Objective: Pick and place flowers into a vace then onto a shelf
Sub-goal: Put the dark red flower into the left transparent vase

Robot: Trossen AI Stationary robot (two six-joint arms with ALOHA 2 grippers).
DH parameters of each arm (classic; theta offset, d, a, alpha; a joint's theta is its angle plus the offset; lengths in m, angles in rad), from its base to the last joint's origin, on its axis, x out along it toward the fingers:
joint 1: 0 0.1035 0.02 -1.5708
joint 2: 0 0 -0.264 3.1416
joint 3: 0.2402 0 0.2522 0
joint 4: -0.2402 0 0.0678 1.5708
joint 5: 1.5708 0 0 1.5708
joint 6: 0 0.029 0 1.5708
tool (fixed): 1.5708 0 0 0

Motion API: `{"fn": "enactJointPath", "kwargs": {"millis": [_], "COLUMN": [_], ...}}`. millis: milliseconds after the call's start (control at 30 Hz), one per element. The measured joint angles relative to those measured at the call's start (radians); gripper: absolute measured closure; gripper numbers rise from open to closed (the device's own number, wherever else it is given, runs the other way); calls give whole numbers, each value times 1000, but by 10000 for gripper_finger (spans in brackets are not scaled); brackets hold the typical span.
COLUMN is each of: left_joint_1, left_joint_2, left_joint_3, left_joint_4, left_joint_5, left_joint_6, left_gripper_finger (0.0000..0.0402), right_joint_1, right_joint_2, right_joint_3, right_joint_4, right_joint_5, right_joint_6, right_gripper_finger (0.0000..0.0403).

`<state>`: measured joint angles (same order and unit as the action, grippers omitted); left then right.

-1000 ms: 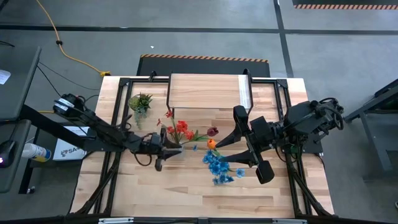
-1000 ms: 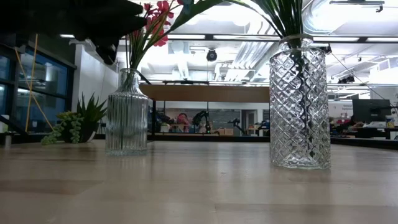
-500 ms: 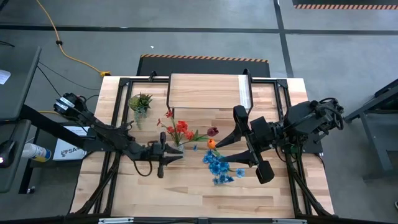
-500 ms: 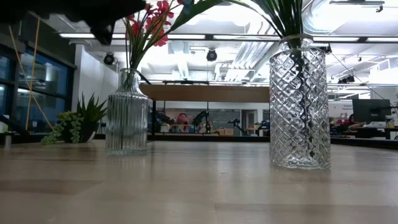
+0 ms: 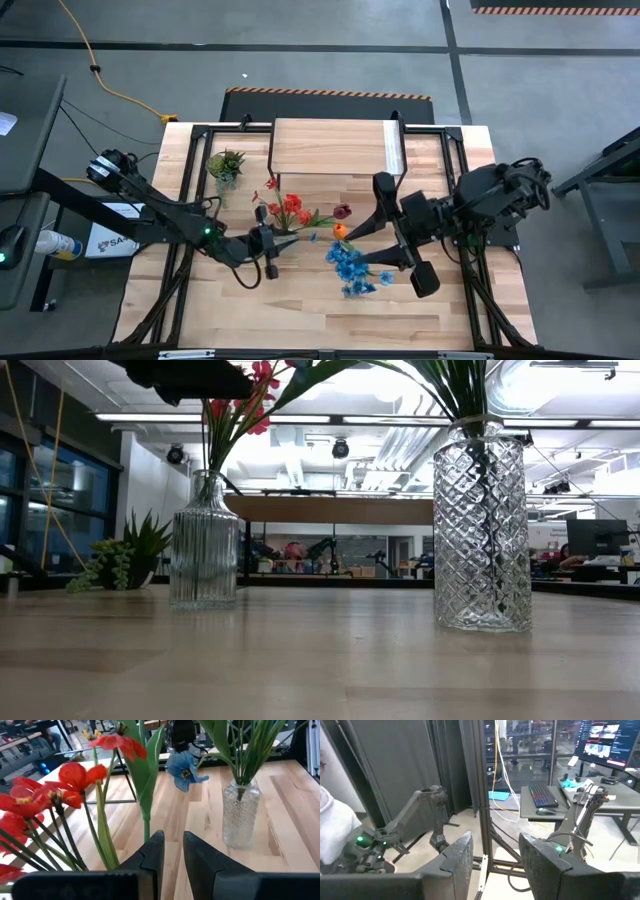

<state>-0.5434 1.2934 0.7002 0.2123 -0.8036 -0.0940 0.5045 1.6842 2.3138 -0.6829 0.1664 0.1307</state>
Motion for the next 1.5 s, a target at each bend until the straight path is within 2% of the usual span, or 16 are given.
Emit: {"fn": "enactJointPath", "kwargs": {"millis": [300, 500, 833, 967, 1133, 1500], "left_joint_1": [0, 15, 33, 25, 27, 27], "left_joint_2": [2, 54, 84, 83, 83, 101], "left_joint_3": [0, 0, 5, 63, 138, 142], "left_joint_4": [5, 64, 75, 26, -166, -177], "left_joint_5": [-3, 9, -27, -15, -46, -93], "left_joint_6": [0, 5, 11, 20, 1, -13], "left_gripper_finger": [303, 302, 302, 302, 302, 302], "right_joint_1": [0, 0, 2, 2, 2, 2], "right_joint_2": [1, 1, 1, 1, 1, 1], "right_joint_3": [0, 0, 0, 0, 0, 0], "right_joint_4": [0, 8, 12, 12, 11, 7], "right_joint_5": [-19, -20, -56, -69, -69, -69], "right_joint_6": [0, 0, 24, 25, 19, 18], "right_gripper_finger": [251, 251, 251, 251, 251, 251]}}
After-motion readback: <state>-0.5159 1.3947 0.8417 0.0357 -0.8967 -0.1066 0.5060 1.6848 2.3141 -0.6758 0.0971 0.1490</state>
